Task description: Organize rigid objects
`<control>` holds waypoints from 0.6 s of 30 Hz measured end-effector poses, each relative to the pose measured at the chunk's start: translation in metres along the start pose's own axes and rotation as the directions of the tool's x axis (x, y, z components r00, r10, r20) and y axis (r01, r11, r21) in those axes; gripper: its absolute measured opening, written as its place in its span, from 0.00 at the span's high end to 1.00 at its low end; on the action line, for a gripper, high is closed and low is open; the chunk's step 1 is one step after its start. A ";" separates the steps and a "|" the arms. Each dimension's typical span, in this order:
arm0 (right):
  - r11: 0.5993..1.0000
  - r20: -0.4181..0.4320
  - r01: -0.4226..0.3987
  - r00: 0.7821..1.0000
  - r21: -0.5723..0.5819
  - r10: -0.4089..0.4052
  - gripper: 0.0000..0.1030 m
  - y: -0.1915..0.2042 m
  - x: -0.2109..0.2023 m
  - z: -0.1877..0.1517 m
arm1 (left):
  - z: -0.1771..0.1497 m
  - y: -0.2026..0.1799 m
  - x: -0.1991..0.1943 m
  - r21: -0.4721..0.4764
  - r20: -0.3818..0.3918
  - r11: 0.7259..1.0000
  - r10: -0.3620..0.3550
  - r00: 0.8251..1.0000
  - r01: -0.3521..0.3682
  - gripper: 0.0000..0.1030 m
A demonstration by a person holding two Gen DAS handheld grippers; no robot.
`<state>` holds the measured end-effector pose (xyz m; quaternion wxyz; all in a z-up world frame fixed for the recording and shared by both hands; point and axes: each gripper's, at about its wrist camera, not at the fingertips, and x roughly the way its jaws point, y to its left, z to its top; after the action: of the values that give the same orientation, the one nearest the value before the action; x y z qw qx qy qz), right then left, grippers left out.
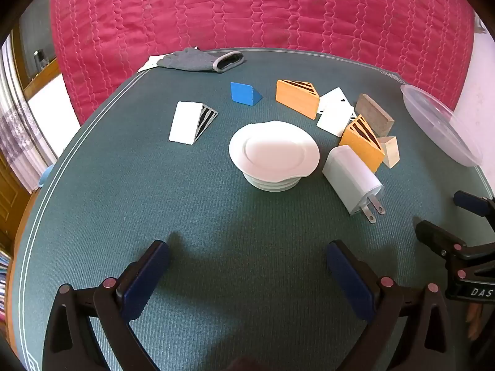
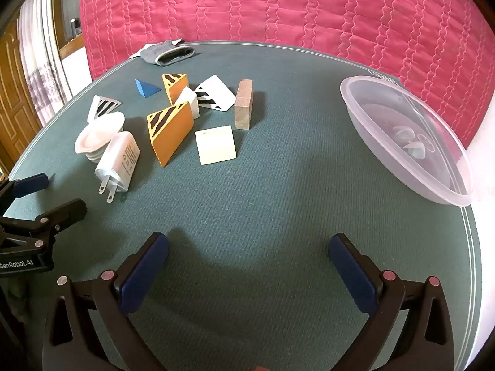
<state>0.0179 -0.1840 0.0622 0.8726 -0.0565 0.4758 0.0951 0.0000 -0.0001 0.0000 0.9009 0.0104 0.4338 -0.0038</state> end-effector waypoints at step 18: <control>1.000 0.003 0.007 1.000 -0.005 -0.007 0.00 0.001 0.000 0.000 | -0.002 0.002 -0.001 -0.008 0.002 1.000 0.006 1.000 -0.006 0.00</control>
<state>0.0173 -0.1833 0.0623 0.8735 -0.0601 0.4740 0.0936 -0.0020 0.0017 -0.0008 0.9015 0.0080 0.4327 0.0008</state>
